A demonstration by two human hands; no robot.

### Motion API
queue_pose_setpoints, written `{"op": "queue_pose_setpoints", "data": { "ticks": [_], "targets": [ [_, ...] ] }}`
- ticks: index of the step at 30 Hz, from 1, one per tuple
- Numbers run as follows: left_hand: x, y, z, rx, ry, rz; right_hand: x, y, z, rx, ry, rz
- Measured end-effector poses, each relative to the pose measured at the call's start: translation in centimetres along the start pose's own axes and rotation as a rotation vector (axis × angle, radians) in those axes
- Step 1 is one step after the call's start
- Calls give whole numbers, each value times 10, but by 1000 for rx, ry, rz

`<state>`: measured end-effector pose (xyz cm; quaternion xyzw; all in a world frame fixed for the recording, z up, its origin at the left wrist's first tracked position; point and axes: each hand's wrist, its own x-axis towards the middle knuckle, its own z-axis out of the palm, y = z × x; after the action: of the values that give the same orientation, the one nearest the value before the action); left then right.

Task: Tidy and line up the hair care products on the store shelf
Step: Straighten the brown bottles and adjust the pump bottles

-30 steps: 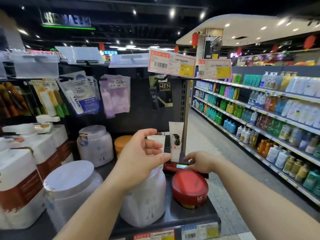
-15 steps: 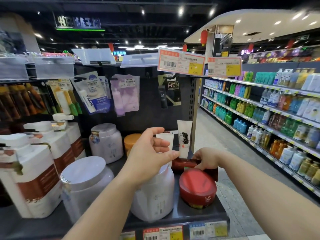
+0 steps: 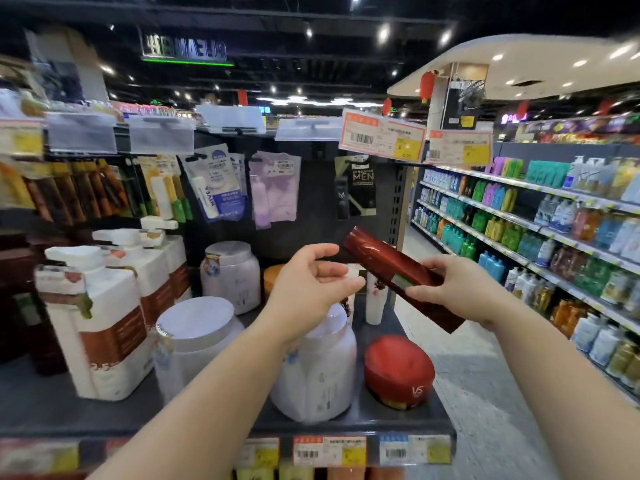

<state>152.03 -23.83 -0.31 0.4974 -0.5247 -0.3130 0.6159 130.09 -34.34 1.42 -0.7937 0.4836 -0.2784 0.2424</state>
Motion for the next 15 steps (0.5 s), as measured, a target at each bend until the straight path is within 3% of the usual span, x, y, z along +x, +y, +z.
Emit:
{"op": "queue_pose_setpoints", "data": {
  "ticks": [4, 7, 15],
  "targets": [
    [-5, 6, -5, -46, 20, 3, -27, -26, -7, 137, 85, -77],
    [-14, 12, -18, -65, 16, -3, -43, -56, -1, 217, 55, -135],
    [-58, 44, -122, -254, 65, 64, -57, -173, 88, 334, -46, -319]
  ]
}}
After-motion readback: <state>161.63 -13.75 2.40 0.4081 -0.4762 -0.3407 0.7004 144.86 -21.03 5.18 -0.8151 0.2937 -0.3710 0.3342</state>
